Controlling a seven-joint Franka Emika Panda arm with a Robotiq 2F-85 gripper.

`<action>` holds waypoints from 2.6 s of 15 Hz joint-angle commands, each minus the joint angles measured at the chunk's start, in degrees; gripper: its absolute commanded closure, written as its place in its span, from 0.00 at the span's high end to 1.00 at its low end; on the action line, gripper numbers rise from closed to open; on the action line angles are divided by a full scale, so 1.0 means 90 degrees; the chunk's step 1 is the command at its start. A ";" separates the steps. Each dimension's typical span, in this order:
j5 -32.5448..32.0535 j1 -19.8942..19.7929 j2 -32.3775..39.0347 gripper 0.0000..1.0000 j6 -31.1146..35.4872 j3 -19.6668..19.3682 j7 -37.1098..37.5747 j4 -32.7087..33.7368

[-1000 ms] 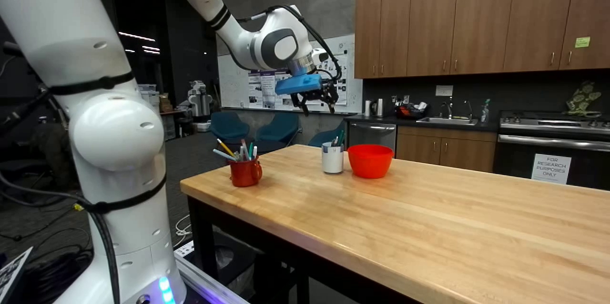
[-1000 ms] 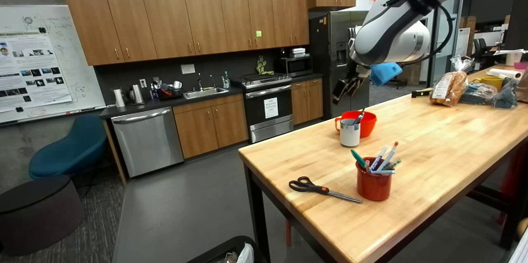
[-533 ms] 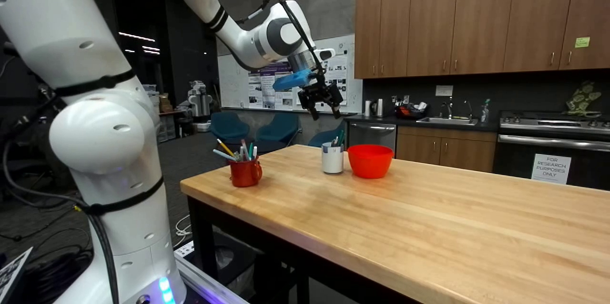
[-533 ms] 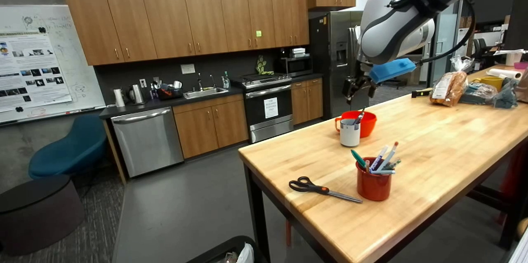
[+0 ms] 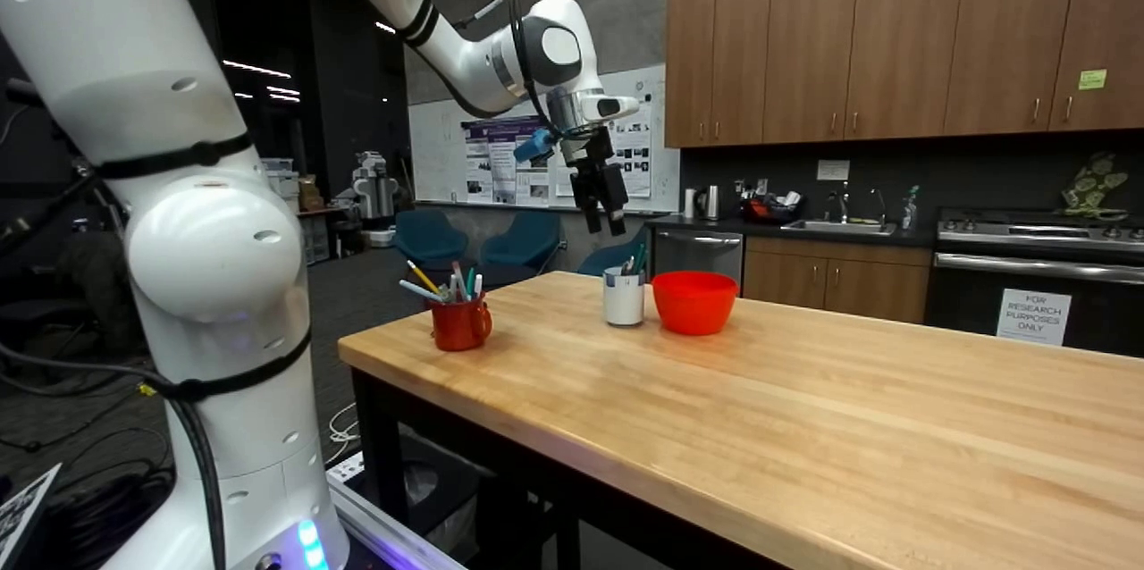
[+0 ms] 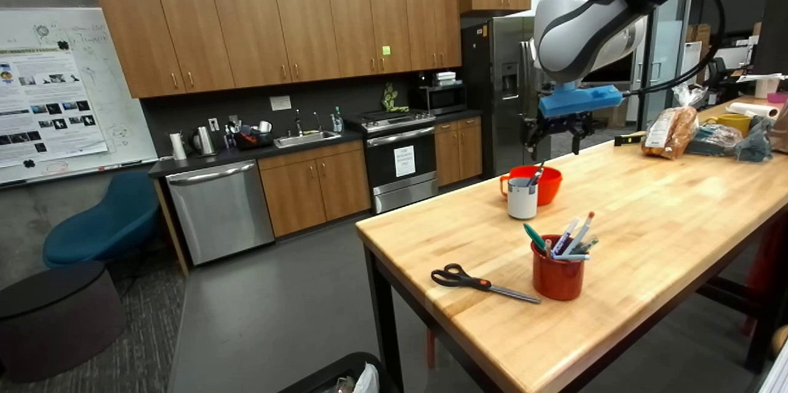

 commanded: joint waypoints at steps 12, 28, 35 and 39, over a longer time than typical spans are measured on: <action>0.0975 0.0853 0.0655 1.00 0.1969 -0.1161 0.0320 -0.0017; 0.0826 0.0899 0.0813 0.13 0.2258 -0.1301 0.0268 -0.0124; 0.0844 0.1091 0.0522 0.02 0.2278 -0.1238 0.0046 -0.0210; 0.0985 0.1254 0.0125 0.01 0.1992 -0.1220 -0.0283 -0.0277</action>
